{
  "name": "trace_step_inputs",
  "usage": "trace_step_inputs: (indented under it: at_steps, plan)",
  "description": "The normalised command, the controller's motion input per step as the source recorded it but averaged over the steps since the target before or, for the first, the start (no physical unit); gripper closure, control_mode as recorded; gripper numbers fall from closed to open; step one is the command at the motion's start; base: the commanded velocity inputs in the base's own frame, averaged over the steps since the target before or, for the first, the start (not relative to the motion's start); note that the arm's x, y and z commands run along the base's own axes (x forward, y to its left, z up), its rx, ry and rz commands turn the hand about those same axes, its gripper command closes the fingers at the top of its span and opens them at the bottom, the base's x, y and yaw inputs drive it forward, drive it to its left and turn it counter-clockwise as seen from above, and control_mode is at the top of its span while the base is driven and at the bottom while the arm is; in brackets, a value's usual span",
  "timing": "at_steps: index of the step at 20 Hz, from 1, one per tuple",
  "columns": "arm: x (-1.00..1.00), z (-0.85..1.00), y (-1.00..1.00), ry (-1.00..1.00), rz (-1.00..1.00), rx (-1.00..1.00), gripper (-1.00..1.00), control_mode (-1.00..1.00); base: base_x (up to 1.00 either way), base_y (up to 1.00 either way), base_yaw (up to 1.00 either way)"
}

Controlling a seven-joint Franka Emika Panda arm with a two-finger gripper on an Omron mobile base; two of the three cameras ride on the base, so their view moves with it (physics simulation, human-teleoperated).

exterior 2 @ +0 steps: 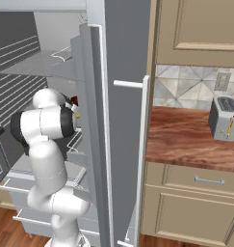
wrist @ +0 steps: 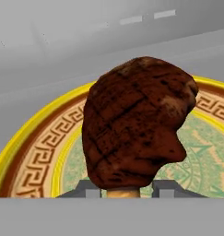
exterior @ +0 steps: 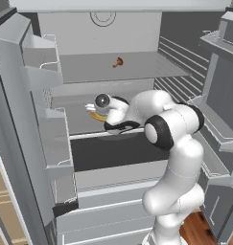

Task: Transport the steak from the fridge to the microwave and turn on the microwave.

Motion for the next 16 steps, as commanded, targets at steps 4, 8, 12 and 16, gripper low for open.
trace_step_inputs:
  at_steps: [4, 8, 12, 16]
  plan:
    - [-0.01, 0.00, -0.27, -0.13, -0.01, 0.02, 1.00, -1.00, 0.00, 0.00, 0.00]
    - [-0.06, 0.00, -0.01, -0.04, -0.09, 0.00, 1.00, -1.00, 0.00, 0.00, 0.00]
    - [-0.23, 0.18, 0.00, 0.00, -0.14, 0.00, 1.00, -1.00, 0.00, 0.00, 0.00]
    - [-0.40, 0.54, 0.00, -0.02, -0.19, 0.00, 1.00, -1.00, 0.00, 0.00, 0.00]
